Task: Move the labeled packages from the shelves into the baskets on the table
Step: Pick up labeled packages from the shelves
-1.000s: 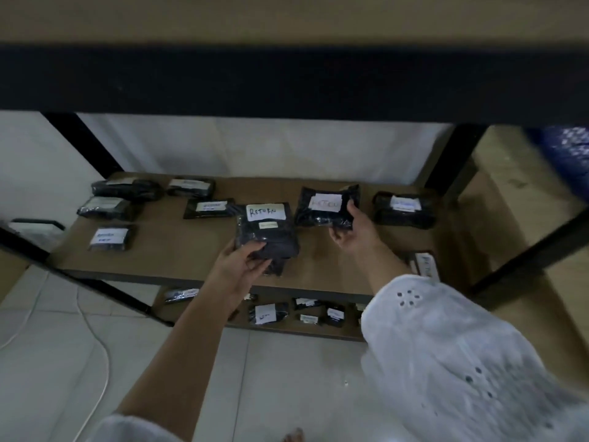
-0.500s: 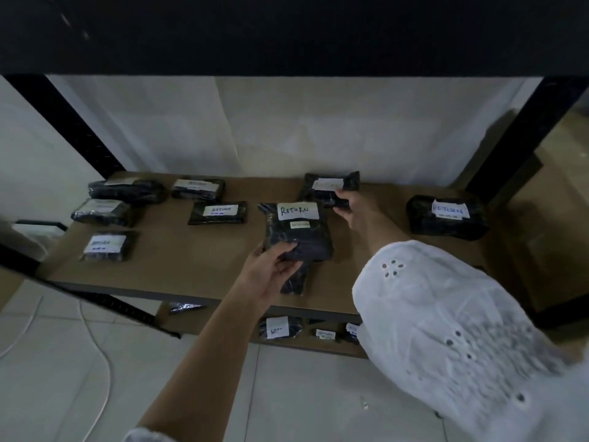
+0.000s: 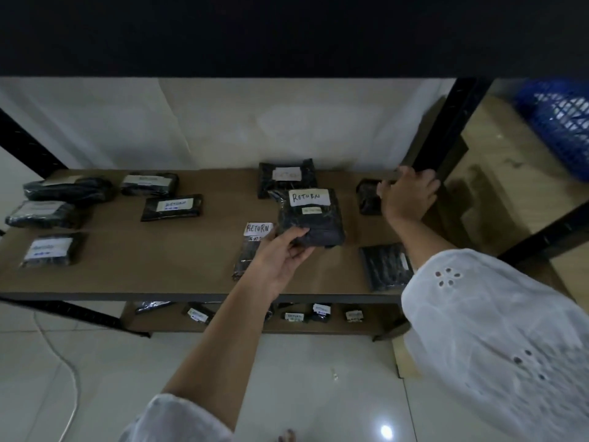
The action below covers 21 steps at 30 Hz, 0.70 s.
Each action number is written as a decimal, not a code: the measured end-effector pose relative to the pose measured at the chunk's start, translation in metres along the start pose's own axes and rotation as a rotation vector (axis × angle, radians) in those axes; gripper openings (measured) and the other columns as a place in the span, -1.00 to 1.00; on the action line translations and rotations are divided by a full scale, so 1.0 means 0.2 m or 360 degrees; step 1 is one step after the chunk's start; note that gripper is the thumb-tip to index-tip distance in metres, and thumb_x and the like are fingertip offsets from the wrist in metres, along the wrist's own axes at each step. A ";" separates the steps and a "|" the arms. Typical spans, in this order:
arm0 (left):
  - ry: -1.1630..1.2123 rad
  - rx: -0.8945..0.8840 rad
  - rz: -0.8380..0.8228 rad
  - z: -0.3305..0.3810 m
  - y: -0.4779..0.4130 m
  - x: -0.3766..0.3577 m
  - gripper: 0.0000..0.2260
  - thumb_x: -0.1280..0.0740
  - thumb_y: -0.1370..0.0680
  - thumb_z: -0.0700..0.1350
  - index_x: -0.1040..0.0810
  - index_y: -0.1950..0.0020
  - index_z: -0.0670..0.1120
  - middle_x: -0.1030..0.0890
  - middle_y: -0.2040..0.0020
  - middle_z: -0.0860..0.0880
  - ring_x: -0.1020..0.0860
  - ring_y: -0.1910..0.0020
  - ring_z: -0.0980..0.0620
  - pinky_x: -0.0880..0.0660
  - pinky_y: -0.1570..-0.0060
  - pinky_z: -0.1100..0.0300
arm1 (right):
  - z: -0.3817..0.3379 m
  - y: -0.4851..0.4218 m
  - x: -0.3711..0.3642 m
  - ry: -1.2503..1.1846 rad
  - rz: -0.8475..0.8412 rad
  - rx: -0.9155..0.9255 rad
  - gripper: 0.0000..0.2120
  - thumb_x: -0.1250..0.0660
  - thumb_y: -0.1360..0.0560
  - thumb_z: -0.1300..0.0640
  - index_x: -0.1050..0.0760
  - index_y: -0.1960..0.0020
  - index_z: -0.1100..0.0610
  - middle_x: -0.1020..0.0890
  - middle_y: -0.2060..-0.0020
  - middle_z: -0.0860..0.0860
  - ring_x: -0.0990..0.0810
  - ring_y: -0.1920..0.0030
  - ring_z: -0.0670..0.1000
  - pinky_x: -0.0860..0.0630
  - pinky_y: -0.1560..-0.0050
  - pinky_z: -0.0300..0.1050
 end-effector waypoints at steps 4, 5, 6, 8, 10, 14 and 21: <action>-0.0024 0.0014 -0.0019 -0.05 0.00 -0.07 -0.74 -0.29 -0.52 -0.34 -0.45 -0.20 -0.18 -0.59 -0.03 -0.16 -0.58 0.02 -0.04 -0.58 0.16 0.18 | 0.23 -0.04 -0.07 0.0004 -0.0346 -0.0340 -0.26 -0.36 -0.43 -0.20 -0.23 -0.44 0.16 -0.21 -0.43 0.24 -0.20 -0.40 0.28 -0.18 -0.35 0.11; -0.0029 0.0014 -0.0022 -0.06 0.01 -0.08 -0.78 -0.28 -0.52 -0.34 -0.47 -0.15 -0.17 -0.59 -0.02 -0.16 -0.58 0.03 -0.03 -0.58 0.16 0.19 | 0.25 -0.04 -0.09 -0.0066 -0.0437 -0.0374 -0.22 -0.36 -0.42 -0.24 -0.20 -0.45 0.17 -0.24 -0.43 0.23 -0.23 -0.40 0.26 -0.19 -0.36 0.11; -0.0036 0.0012 -0.0022 -0.06 0.02 -0.08 -0.81 -0.28 -0.52 -0.33 -0.48 -0.10 -0.16 -0.59 -0.01 -0.16 -0.58 0.03 -0.03 -0.57 0.15 0.19 | 0.26 -0.04 -0.11 -0.0144 -0.0498 -0.0389 -0.19 -0.38 -0.40 -0.25 -0.20 -0.45 0.17 -0.28 -0.42 0.22 -0.28 -0.39 0.25 -0.23 -0.35 0.12; -0.0049 -0.0001 -0.0014 -0.06 0.04 -0.08 -0.83 -0.29 -0.52 -0.33 -0.48 -0.09 -0.16 -0.59 0.00 -0.15 -0.58 0.04 -0.03 -0.57 0.13 0.18 | 0.26 -0.04 -0.12 -0.0318 -0.0513 -0.0382 -0.18 -0.46 -0.36 -0.18 -0.19 -0.42 0.19 -0.35 -0.38 0.21 -0.38 -0.34 0.24 -0.35 -0.28 0.08; -0.0043 -0.0016 0.0004 -0.04 0.06 -0.08 -0.80 -0.30 -0.52 -0.32 -0.47 -0.13 -0.18 -0.60 0.01 -0.16 -0.60 0.05 -0.03 -0.59 0.16 0.19 | 0.22 -0.02 -0.10 -0.0560 -0.0466 -0.0370 -0.18 -0.55 -0.31 -0.04 -0.20 -0.38 0.18 -0.35 -0.36 0.18 -0.43 -0.29 0.21 -0.41 -0.14 -0.04; 0.0003 -0.0032 0.0041 -0.04 0.16 -0.09 -0.79 -0.29 -0.52 -0.33 -0.46 -0.14 -0.20 -0.60 -0.01 -0.18 -0.61 0.05 -0.04 -0.60 0.17 0.19 | 0.17 0.05 -0.04 -0.0981 -0.0473 -0.0369 -0.24 -0.61 -0.23 0.14 -0.26 -0.29 0.13 -0.38 -0.29 0.11 -0.48 -0.18 0.09 -0.46 -0.07 -0.11; -0.0001 -0.0100 0.0046 -0.08 0.49 -0.14 -0.81 -0.30 -0.51 -0.32 -0.49 -0.10 -0.14 -0.60 -0.07 -0.18 -0.59 -0.08 -0.08 -0.55 -0.05 0.11 | 0.22 0.33 0.30 -0.1449 -0.0461 -0.0519 -0.48 -0.52 -0.31 0.04 -0.33 -0.15 0.06 -0.38 -0.14 0.04 -0.51 0.08 -0.06 -0.53 0.03 -0.12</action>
Point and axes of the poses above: each hand's wrist, its own y-axis away from the middle knuckle, its own x-axis out of the back of the hand, z = x × y, the point moved 7 cm from there along -y, towards the middle knuckle
